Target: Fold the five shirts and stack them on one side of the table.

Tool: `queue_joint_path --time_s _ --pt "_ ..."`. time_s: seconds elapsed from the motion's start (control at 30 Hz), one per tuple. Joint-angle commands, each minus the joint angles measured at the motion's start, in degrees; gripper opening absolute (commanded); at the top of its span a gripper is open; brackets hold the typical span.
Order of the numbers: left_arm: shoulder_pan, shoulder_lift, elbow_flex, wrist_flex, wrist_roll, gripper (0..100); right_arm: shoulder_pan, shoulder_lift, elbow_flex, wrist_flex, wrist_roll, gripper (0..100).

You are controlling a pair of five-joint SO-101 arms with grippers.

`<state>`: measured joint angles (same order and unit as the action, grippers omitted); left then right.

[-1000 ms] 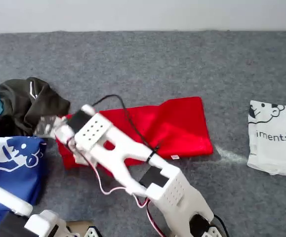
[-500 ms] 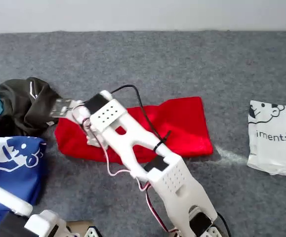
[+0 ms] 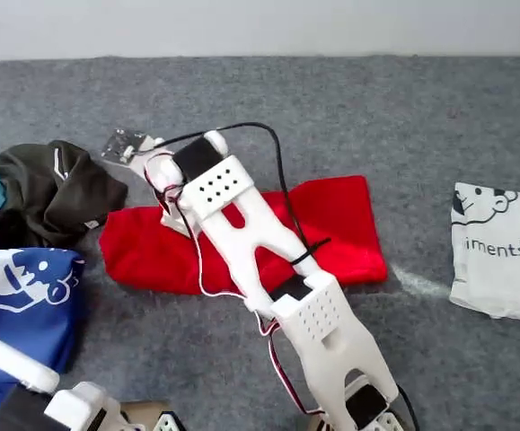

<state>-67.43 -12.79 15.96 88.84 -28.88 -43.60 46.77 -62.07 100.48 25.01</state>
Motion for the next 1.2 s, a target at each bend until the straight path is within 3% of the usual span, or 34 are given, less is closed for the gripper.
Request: queue_joint_path --time_s 0.0,0.07,0.4,0.6,0.77,0.93,1.17 --pt "0.62 -0.62 -2.33 -0.53 -0.18 2 -3.38 -0.75 -3.25 2.24 -0.70 7.4" --pt "0.62 -0.62 -2.33 -0.53 -0.18 2 -4.97 0.22 -2.64 1.54 -0.53 0.2" --pt "2.46 -0.62 -2.42 -0.62 -0.09 2 0.75 12.26 -2.90 -10.51 4.84 1.7" --pt "2.81 -0.62 -2.42 -0.62 0.00 2 -1.54 10.07 -11.78 -1.19 4.48 1.9" --pt "2.73 -0.70 -2.42 -0.35 0.00 2 -0.48 6.73 -12.22 2.68 -2.02 1.9" --pt "1.49 -0.79 -2.42 -0.18 0.00 2 2.42 -1.54 -0.26 2.68 -2.64 1.9" --pt "-1.23 -4.75 -2.77 -0.09 0.09 2 12.26 -19.21 24.79 2.59 -2.64 1.9"
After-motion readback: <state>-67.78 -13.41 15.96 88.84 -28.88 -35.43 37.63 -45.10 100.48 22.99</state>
